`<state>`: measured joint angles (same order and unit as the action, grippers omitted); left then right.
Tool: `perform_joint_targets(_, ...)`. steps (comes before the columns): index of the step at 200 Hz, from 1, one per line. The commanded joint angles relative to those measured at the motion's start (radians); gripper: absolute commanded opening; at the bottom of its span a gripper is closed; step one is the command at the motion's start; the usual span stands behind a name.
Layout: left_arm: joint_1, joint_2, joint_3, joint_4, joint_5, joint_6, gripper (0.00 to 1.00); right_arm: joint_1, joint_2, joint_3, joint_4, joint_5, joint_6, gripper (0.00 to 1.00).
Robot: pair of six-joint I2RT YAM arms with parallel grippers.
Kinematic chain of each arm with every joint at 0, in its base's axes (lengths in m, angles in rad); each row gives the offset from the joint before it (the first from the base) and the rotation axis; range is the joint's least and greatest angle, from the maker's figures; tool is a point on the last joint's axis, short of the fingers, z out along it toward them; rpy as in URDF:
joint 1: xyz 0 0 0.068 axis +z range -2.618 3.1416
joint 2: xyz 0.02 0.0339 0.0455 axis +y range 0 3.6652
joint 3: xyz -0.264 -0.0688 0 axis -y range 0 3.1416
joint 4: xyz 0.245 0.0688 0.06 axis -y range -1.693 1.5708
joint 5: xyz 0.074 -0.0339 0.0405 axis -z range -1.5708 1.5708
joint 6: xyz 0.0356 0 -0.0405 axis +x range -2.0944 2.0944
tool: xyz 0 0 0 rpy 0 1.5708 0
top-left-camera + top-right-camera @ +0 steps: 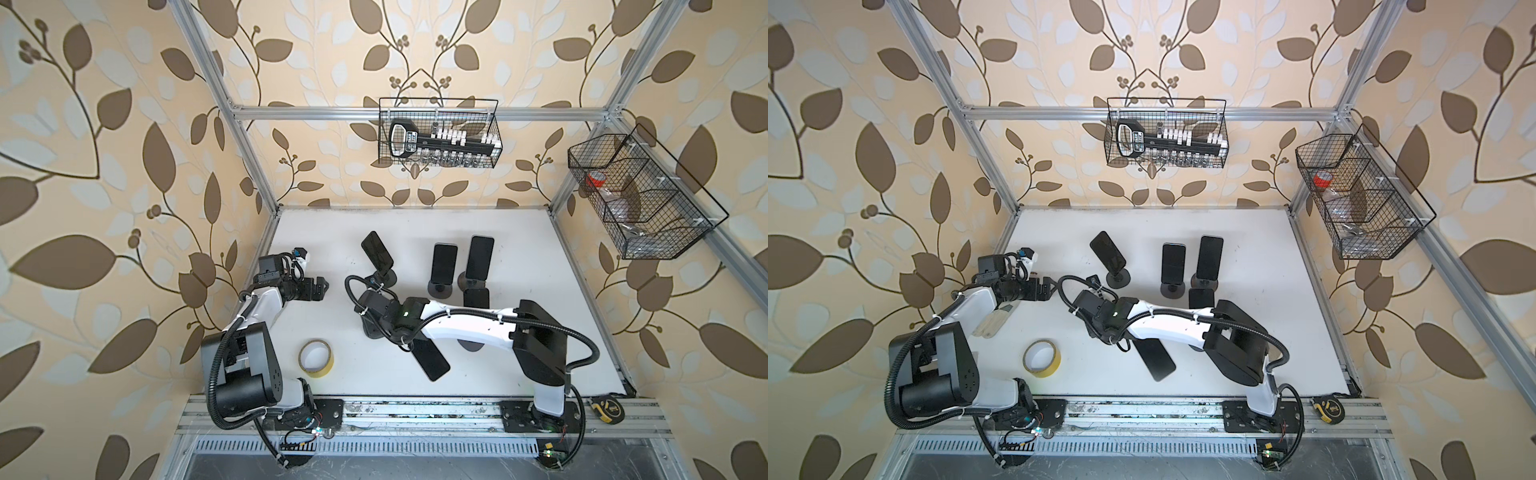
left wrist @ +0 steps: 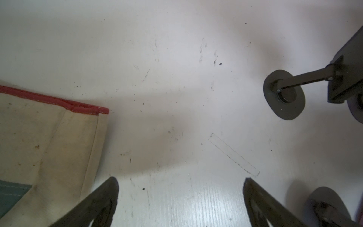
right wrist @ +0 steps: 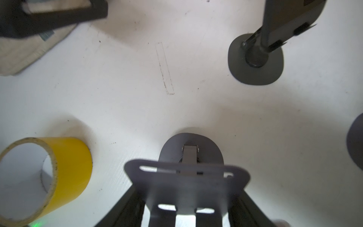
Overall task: Remove the phone from the phone stand
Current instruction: Pick up the phone stand from the center of the table.
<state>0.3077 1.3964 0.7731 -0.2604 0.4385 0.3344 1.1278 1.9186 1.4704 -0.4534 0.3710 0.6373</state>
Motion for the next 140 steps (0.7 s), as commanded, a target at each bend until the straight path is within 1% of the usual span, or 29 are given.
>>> perform_joint_targets(1, -0.001, -0.018, 0.020, 0.006, 0.034, 0.014, 0.99, -0.030, -0.077, 0.057, -0.022, 0.009, -0.040, 0.63)
perform_joint_targets(40, -0.001, -0.019, 0.019, 0.007, 0.035, 0.015, 0.99, -0.078, -0.105, 0.185, -0.100, 0.059, -0.130, 0.62)
perform_joint_targets(75, -0.001, -0.019, 0.018, 0.006, 0.034, 0.014, 0.99, -0.148, -0.167, 0.252, -0.140, 0.062, -0.207, 0.61)
perform_joint_targets(110, -0.001, -0.017, 0.019, 0.006, 0.034, 0.015, 0.99, -0.265, -0.223, 0.281, -0.173, 0.046, -0.274, 0.61)
perform_joint_targets(140, -0.001, -0.017, 0.020, 0.003, 0.034, 0.015, 0.99, -0.395, -0.266, 0.279, -0.182, -0.011, -0.304, 0.60)
